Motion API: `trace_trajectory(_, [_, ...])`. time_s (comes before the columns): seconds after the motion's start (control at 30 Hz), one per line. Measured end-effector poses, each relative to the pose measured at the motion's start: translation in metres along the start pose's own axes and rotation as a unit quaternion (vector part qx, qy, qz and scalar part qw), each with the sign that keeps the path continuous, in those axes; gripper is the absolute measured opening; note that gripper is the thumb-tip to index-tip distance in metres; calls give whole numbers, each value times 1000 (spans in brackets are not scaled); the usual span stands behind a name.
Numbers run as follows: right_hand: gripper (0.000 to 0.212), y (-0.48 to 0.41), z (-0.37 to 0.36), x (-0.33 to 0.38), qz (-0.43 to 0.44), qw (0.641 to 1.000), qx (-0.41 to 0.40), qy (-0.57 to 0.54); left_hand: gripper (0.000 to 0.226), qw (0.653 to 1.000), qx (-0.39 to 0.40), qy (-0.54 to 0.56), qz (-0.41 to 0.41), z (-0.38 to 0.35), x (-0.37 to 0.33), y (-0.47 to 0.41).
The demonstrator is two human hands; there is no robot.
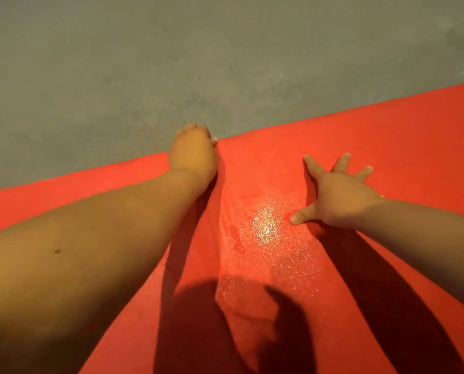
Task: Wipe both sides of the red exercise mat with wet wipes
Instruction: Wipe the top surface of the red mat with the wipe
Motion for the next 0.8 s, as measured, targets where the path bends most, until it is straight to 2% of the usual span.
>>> trace_trajectory(0.1, [134, 0, 1, 0, 1, 1000, 5, -6, 26, 996, 22, 4, -87, -10, -41, 9])
trace_trajectory(0.3, [133, -2, -2, 0, 2, 1000, 6, -9, 29, 998, -38, -36, 36, 16, 51, 18])
trace_trajectory(0.4, [133, -2, -1, -1, 12, 1000, 6, -15, 27, 999, -30, 13, 29, 9, 41, 16])
trace_trajectory(0.47, [133, -1, 0, -1, 15, 1000, 8, -12, 25, 998, -10, 37, -46, -5, 7, 27])
trace_trajectory(0.53, [134, -2, 0, -1, 19, 1000, 12, -7, 21, 984, 22, 54, -165, -15, -34, 68])
trace_trajectory(0.6, [135, -3, 3, -1, 31, 999, 13, 14, 21, 959, 83, 80, -260, -16, -50, 121])
trace_trajectory(0.7, [132, 0, 5, 1, 57, 996, 12, 63, 29, 915, 142, 89, -367, -7, -33, 162])
trace_trajectory(0.73, [130, 2, 6, 1, 58, 995, 12, 76, 29, 908, 135, 66, -392, -5, -25, 157])
trace_trajectory(0.8, [129, 7, 9, 1, 57, 994, 23, 93, 29, 922, 82, 18, -378, -4, -18, 119])
Point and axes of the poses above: each hand's wrist, its own y-axis away from the middle knuckle, its own z-axis out of the back of the hand, x = y × z, the point moved 3 cm from there along -y, towards the middle knuckle, and after that the axes turned 3 degrees about -y, right-handed, at the moved point
